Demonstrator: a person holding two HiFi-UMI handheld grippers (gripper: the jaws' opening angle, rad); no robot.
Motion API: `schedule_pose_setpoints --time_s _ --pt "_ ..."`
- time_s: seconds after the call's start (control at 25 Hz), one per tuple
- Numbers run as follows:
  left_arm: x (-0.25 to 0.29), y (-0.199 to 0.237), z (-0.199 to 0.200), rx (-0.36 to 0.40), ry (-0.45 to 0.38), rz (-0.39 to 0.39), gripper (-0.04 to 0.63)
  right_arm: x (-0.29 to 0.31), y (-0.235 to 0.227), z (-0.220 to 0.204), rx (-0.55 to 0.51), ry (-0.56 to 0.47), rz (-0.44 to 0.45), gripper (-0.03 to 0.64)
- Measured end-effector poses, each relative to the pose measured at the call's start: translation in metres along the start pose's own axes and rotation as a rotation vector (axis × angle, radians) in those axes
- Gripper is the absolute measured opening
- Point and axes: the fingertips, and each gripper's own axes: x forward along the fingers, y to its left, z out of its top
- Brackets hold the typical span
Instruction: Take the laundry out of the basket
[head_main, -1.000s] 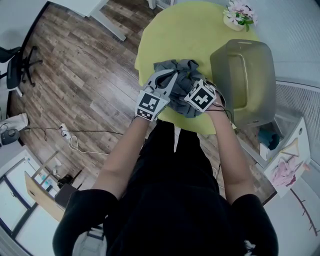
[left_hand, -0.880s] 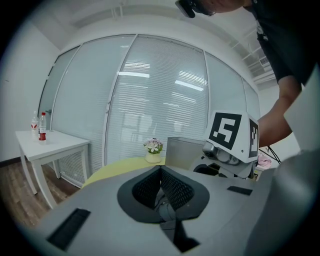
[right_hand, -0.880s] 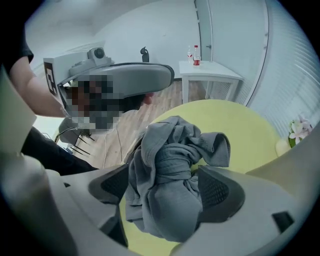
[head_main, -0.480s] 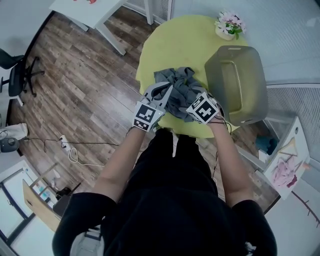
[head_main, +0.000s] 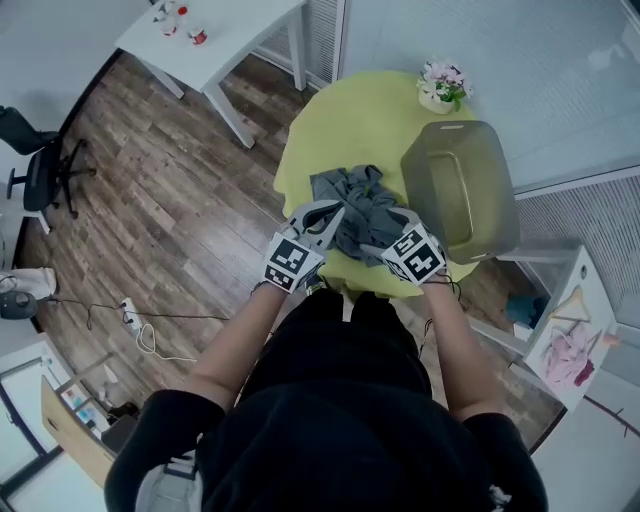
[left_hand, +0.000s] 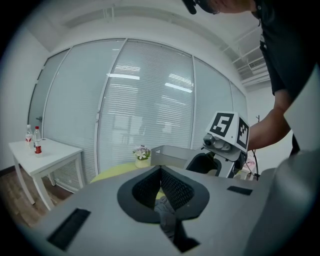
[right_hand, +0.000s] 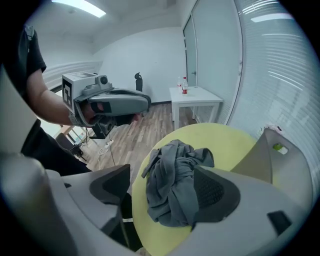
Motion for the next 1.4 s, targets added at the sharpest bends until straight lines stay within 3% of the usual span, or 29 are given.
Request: schedule_pose_setpoints --time_s 0.28,0.72,1.04,1.12,1.28,1.4 --pt "-0.016 -0.013 0.018 0.015 -0.007 -0.051 0.011 -0.034 0.001 0.019 0.065 -0.182 -0.057 0.393" --pt "-0.021 -0.022 0.053 0.04 -0.05 -0.081 0.009 -0.083 0.01 0.069 0.01 -0.538 -0.133 0.356" --pt "-0.02 -0.027 0.09 0.042 -0.128 -0.103 0.011 -0.135 -0.006 0.095 0.109 -0.771 -0.214 0.323" --pt "-0.022 -0.029 0.099 0.054 -0.14 -0.101 0.011 -0.147 -0.005 0.1 0.098 -0.815 -0.244 0.281" --pt "-0.022 -0.035 0.106 0.084 -0.16 -0.116 0.011 -0.163 -0.002 0.109 0.061 -0.865 -0.293 0.091" --pt "-0.021 -0.036 0.115 0.079 -0.188 -0.105 0.009 -0.167 -0.001 0.113 0.063 -0.888 -0.292 0.037"
